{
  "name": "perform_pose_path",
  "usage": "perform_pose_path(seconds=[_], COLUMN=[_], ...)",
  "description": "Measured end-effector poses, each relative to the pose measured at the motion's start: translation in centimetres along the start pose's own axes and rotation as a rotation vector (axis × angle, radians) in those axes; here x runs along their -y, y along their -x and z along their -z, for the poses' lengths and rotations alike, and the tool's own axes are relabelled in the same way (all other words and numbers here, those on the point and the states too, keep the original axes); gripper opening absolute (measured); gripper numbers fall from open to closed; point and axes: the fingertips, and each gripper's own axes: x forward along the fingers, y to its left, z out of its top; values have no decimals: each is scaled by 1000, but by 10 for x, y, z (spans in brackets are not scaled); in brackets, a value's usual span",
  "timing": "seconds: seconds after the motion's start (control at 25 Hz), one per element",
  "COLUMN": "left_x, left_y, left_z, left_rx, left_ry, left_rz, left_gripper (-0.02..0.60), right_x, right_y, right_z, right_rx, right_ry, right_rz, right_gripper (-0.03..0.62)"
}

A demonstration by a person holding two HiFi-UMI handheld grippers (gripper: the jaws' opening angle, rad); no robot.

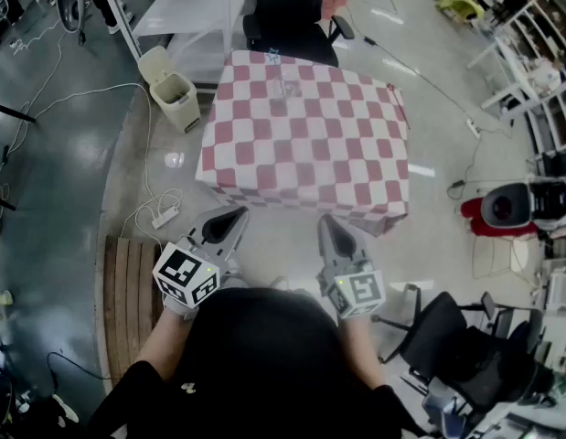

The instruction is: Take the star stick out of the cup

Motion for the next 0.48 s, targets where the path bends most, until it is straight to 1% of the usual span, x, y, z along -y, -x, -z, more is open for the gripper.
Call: perform_pose_path(seconds=[0.08, 0.16, 0.28, 0.48], left_x=[-3, -8, -15, -31], left_y=[-1, -1, 0, 6], left_z=[-1, -1, -1, 0], left_rx=[-1, -2, -1, -5], left_ry=[-2, -1, 3, 13], left_rz=[4, 5, 5, 7], left_gripper=[40, 40, 40, 40], right_x=[-4, -6, -4, -13], right_y=[-5, -9, -14, -27], right_z=[-9, -11, -3, -4], right_rx=[51, 76, 45, 37], right_ry=[-29, -41, -22, -15], right_rz=[-24, -35, -17, -12], right_gripper=[28, 28, 28, 28])
